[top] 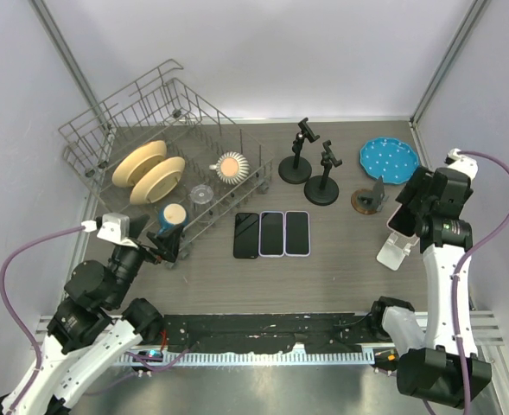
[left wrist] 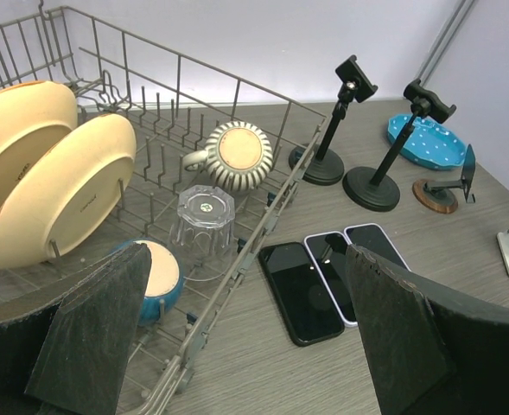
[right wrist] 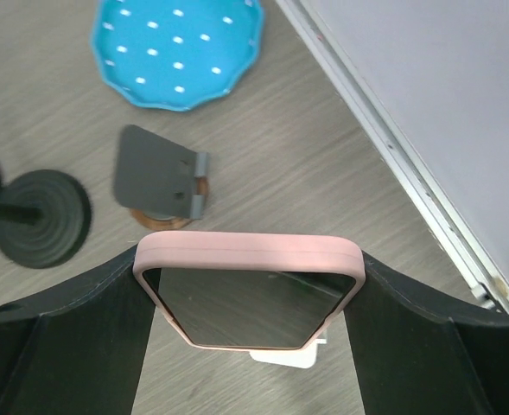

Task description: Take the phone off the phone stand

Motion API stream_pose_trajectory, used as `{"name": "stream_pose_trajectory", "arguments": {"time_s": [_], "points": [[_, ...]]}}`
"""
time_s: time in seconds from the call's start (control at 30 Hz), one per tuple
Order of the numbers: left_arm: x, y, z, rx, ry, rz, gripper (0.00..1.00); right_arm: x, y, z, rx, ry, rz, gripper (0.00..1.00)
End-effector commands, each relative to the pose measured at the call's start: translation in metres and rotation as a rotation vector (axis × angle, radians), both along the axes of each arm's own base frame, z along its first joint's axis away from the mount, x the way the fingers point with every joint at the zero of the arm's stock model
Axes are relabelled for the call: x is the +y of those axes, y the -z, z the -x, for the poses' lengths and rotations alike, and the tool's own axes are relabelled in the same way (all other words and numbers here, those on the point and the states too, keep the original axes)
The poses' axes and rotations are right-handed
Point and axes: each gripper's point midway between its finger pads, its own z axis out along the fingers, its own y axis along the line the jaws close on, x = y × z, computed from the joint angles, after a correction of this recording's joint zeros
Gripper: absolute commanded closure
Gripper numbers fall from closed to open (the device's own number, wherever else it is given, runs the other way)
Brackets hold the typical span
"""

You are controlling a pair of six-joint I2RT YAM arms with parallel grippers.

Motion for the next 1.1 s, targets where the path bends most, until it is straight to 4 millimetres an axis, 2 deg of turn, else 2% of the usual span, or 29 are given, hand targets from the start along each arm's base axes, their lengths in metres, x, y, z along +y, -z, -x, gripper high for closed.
{"name": "stream_pose_trajectory", "arguments": {"time_s": [0.0, 0.2, 0.23, 0.27, 0.37, 0.4, 0.43, 0.53, 0.6, 0.63, 0.67, 0.77, 0.83, 0.87, 1.07], "points": [[-0.002, -0.007, -0.006, -0.026, -0.008, -0.003, 0.01, 0.029, -0.057, -0.017, -0.156, -0.125, -0.044, 0.81], [-0.001, -0.004, -0.01, -0.017, -0.027, -0.014, 0.01, 0.067, -0.063, -0.026, -0.12, -0.272, -0.091, 0.81], [-0.001, -0.003, -0.011, -0.014, -0.03, -0.018, 0.01, 0.072, -0.059, -0.026, -0.094, -0.282, -0.086, 0.81], [-0.001, -0.002, -0.012, -0.012, -0.03, -0.02, 0.01, 0.089, -0.057, -0.03, -0.073, -0.329, -0.086, 0.81], [0.0, 0.0, -0.014, -0.004, -0.039, -0.027, 0.01, 0.113, -0.048, -0.034, -0.022, -0.369, -0.059, 0.81], [0.0, 0.001, -0.015, -0.003, -0.042, -0.028, 0.01, 0.136, -0.041, -0.037, 0.007, -0.433, -0.052, 0.81], [0.0, 0.002, -0.015, 0.0, -0.043, -0.03, 0.01, 0.142, -0.038, -0.04, 0.014, -0.436, -0.037, 0.81], [0.001, 0.003, -0.016, 0.001, -0.05, -0.035, 0.01, 0.177, -0.025, -0.05, 0.03, -0.505, -0.054, 0.81], [0.003, 0.003, -0.016, -0.001, -0.056, -0.038, 0.01, 0.187, -0.013, -0.054, 0.047, -0.511, -0.037, 0.81], [0.003, 0.003, -0.017, -0.003, -0.058, -0.039, 0.01, 0.201, -0.003, -0.057, 0.062, -0.537, -0.024, 0.81], [0.004, 0.004, -0.017, -0.002, -0.062, -0.041, 0.01, 0.2, 0.005, -0.059, 0.078, -0.52, 0.005, 0.81], [0.003, 0.004, -0.018, -0.005, -0.061, -0.04, 0.01, 0.214, 0.034, -0.063, 0.132, -0.529, 0.035, 0.81], [0.002, 0.005, -0.018, 0.0, -0.056, -0.044, 0.01, 0.218, 0.046, -0.07, 0.129, -0.516, 0.042, 0.81], [0.001, 0.005, -0.018, 0.0, -0.055, -0.048, 0.01, 0.219, 0.057, -0.068, 0.143, -0.517, 0.042, 0.82], [-0.005, 0.013, -0.022, 0.024, -0.037, -0.066, 0.01, 0.213, 0.091, -0.07, 0.194, -0.482, 0.075, 0.82]]}}
